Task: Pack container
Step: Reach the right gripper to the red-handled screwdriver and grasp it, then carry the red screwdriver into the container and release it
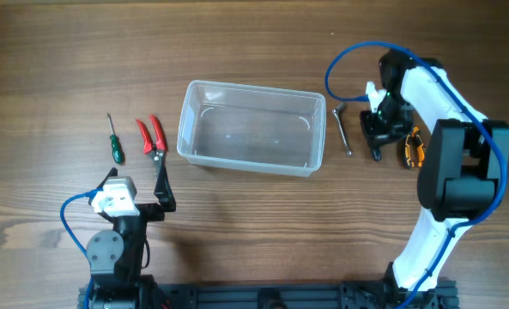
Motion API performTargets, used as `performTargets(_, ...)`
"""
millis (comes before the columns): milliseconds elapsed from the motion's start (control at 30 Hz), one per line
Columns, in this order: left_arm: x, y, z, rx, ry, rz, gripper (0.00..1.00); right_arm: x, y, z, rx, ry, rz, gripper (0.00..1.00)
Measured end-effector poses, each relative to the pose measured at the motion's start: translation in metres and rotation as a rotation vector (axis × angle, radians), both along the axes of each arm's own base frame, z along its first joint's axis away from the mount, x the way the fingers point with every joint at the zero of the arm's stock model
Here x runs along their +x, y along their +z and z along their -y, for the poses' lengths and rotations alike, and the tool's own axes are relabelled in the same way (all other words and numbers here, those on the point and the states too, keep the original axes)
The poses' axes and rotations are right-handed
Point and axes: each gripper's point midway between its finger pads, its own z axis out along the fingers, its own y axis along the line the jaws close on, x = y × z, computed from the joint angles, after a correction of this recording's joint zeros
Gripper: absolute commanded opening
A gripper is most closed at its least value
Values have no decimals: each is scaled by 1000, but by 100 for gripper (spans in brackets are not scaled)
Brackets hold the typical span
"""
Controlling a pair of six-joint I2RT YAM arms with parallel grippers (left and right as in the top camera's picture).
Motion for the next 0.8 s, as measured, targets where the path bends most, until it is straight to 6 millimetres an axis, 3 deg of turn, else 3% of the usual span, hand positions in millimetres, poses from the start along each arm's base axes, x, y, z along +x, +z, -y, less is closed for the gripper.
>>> performTargets(100,0,0,0,0,0,0,100,47,53,-4,25,0,162,4)
performTargets(167,0,0,0,0,0,1,100,61,88,-9,37,36,240,4)
performTargets(200,0,0,0,0,0,0,100,72,115,-18,46,76,319,4)
performTargets(233,0,0,0,0,0,0,100,77,146,-32,58,129,407,4)
performTargets(300,0,0,0,0,0,0,100,76,189,-65,86,250,526,4)
performTargets(367,0,0,0,0,0,0,100,58,219,-124,156,466,602,4)
performTargets(400,0,0,0,0,0,0,100,48,224,-152,202,563,610,4)
performTargets(467,0,0,0,0,0,0,100,21,227,-214,303,778,611,4)
performTargets(533,0,0,0,0,0,0,100,5,231,-252,361,912,635,4)
performTargets(600,0,0,0,0,0,0,100,-6,218,-276,387,1022,606,4)
performTargets(667,0,0,0,0,0,0,100,-6,188,-287,390,1062,533,4)
performTargets(800,0,0,0,0,0,0,100,-4,98,-287,375,1055,289,4)
